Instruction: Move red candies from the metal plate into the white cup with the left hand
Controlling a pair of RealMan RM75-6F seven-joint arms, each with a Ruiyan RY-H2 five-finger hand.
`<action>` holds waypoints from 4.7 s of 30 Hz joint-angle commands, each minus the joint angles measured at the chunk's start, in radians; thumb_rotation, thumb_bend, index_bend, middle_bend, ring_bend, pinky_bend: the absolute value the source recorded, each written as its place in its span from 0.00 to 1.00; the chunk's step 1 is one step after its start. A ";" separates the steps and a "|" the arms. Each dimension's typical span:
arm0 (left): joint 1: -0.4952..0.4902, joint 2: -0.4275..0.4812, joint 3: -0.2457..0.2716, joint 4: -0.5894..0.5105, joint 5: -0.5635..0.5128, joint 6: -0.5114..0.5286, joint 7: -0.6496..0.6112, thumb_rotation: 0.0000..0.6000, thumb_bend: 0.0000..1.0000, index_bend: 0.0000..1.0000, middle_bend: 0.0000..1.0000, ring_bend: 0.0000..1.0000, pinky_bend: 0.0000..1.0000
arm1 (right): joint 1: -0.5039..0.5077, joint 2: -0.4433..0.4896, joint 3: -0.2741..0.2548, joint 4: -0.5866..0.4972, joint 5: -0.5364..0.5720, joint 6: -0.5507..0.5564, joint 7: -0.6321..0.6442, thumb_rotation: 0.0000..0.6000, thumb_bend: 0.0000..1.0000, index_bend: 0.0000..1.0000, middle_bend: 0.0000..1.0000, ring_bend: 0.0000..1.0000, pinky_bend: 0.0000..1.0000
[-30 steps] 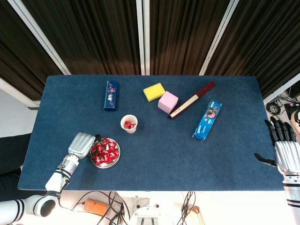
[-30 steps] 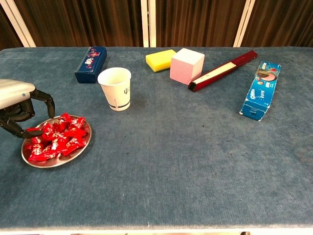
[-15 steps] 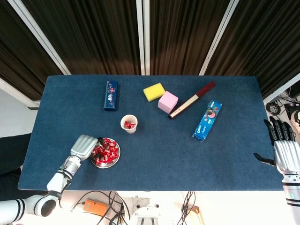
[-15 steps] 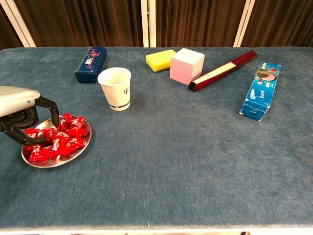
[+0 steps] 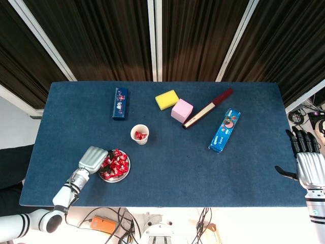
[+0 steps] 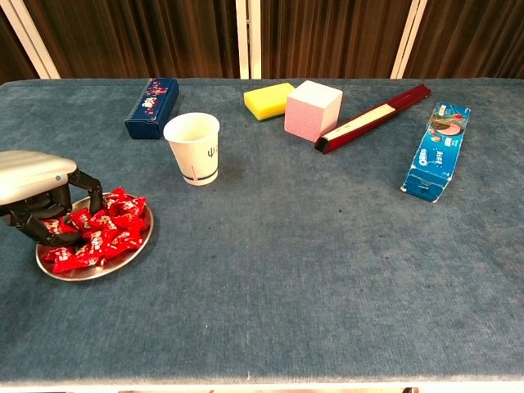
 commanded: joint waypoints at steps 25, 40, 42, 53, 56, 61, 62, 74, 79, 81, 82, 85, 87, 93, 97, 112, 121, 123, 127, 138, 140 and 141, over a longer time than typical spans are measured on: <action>-0.067 0.053 -0.152 -0.099 0.092 0.052 -0.120 1.00 0.43 0.56 0.93 0.87 0.85 | -0.009 -0.001 -0.002 0.001 -0.012 0.024 0.007 1.00 0.11 0.00 0.01 0.00 0.00; -0.261 -0.046 -0.282 0.000 -0.124 -0.095 -0.050 1.00 0.42 0.55 0.93 0.87 0.85 | -0.020 -0.001 -0.002 0.020 -0.005 0.031 0.032 1.00 0.11 0.00 0.01 0.00 0.00; -0.278 -0.059 -0.278 0.018 -0.160 -0.109 -0.033 1.00 0.40 0.53 0.93 0.87 0.85 | -0.020 0.000 -0.001 0.021 -0.003 0.030 0.033 1.00 0.11 0.00 0.01 0.00 0.00; -0.288 -0.060 -0.253 0.014 -0.224 -0.058 0.010 1.00 0.22 0.36 0.93 0.87 0.85 | -0.016 -0.003 0.000 0.024 -0.004 0.023 0.035 1.00 0.11 0.00 0.01 0.00 0.00; -0.264 -0.037 -0.244 -0.021 -0.186 -0.012 -0.007 1.00 0.20 0.35 0.93 0.87 0.85 | -0.014 -0.003 0.001 0.021 -0.007 0.024 0.031 1.00 0.11 0.00 0.01 0.00 0.00; -0.182 0.042 -0.201 -0.108 -0.075 0.092 -0.066 1.00 0.21 0.35 0.93 0.87 0.85 | -0.013 0.000 0.004 0.016 -0.013 0.032 0.028 1.00 0.11 0.00 0.01 0.00 0.00; -0.166 0.058 -0.188 -0.121 -0.051 0.109 -0.077 1.00 0.22 0.35 0.93 0.87 0.85 | -0.013 0.000 0.005 0.015 -0.014 0.033 0.028 1.00 0.11 0.00 0.01 0.00 0.00; -0.059 0.093 -0.007 -0.136 0.116 0.113 -0.099 1.00 0.24 0.40 0.93 0.87 0.84 | -0.002 -0.010 0.002 0.018 -0.029 0.024 0.025 1.00 0.11 0.00 0.01 0.00 0.00; -0.060 0.055 0.004 -0.099 0.106 0.082 -0.066 1.00 0.23 0.40 0.93 0.87 0.84 | -0.006 -0.006 0.001 0.014 -0.027 0.029 0.023 1.00 0.11 0.00 0.01 0.00 0.00; -0.062 0.040 0.004 -0.087 0.098 0.068 -0.054 1.00 0.23 0.40 0.93 0.87 0.84 | -0.007 -0.005 0.001 0.014 -0.026 0.030 0.024 1.00 0.11 0.00 0.01 0.00 0.00; -0.064 0.033 0.004 -0.080 0.093 0.060 -0.047 1.00 0.23 0.40 0.93 0.87 0.84 | -0.007 -0.006 0.001 0.014 -0.025 0.030 0.024 1.00 0.11 0.00 0.01 0.00 0.00; -0.066 0.017 0.004 -0.063 0.086 0.046 -0.036 1.00 0.23 0.40 0.93 0.87 0.84 | -0.008 -0.006 0.000 0.014 -0.024 0.029 0.023 1.00 0.11 0.00 0.01 0.00 0.00; -0.067 0.007 0.004 -0.049 0.078 0.039 -0.024 1.00 0.24 0.40 0.93 0.87 0.84 | -0.008 -0.007 0.000 0.015 -0.022 0.027 0.023 1.00 0.11 0.00 0.01 0.00 0.00; -0.060 -0.004 0.004 -0.030 0.064 0.034 -0.006 1.00 0.25 0.43 0.93 0.87 0.84 | -0.008 -0.004 0.001 0.012 -0.019 0.028 0.021 1.00 0.11 0.00 0.01 0.00 0.00; -0.054 -0.006 0.004 -0.029 0.068 0.037 -0.007 1.00 0.25 0.44 0.93 0.87 0.84 | -0.006 -0.006 -0.001 0.009 -0.022 0.024 0.014 1.00 0.11 0.00 0.01 0.00 0.00; -0.050 -0.015 -0.004 -0.011 0.072 0.010 -0.044 1.00 0.40 0.57 0.93 0.87 0.84 | -0.004 -0.004 0.000 0.002 -0.018 0.021 0.006 1.00 0.11 0.00 0.01 0.00 0.00; -0.042 0.042 -0.051 -0.072 0.105 0.059 -0.114 1.00 0.41 0.60 0.93 0.87 0.84 | -0.004 -0.006 0.001 0.001 -0.019 0.023 0.004 1.00 0.11 0.00 0.01 0.00 0.00; -0.048 0.052 -0.078 -0.083 0.112 0.072 -0.138 1.00 0.41 0.60 0.93 0.87 0.84 | -0.005 -0.007 0.000 0.003 -0.018 0.023 0.005 1.00 0.11 0.00 0.01 0.00 0.00; -0.082 0.053 -0.142 -0.092 0.109 0.075 -0.160 1.00 0.41 0.60 0.93 0.87 0.84 | -0.011 -0.004 -0.002 0.002 -0.018 0.029 0.007 1.00 0.11 0.00 0.01 0.00 0.00; -0.219 -0.033 -0.256 0.004 -0.047 -0.049 -0.140 1.00 0.40 0.60 0.93 0.87 0.84 | -0.022 -0.003 -0.002 0.015 -0.006 0.036 0.026 1.00 0.11 0.00 0.01 0.00 0.00; -0.232 -0.050 -0.264 0.028 -0.074 -0.055 -0.131 1.00 0.40 0.60 0.93 0.87 0.84 | -0.022 -0.004 -0.001 0.019 -0.004 0.034 0.031 1.00 0.11 0.00 0.01 0.00 0.00; -0.236 -0.057 -0.266 0.037 -0.083 -0.054 -0.130 1.00 0.40 0.60 0.93 0.87 0.84 | -0.022 -0.004 -0.001 0.020 -0.003 0.034 0.032 1.00 0.11 0.00 0.01 0.00 0.00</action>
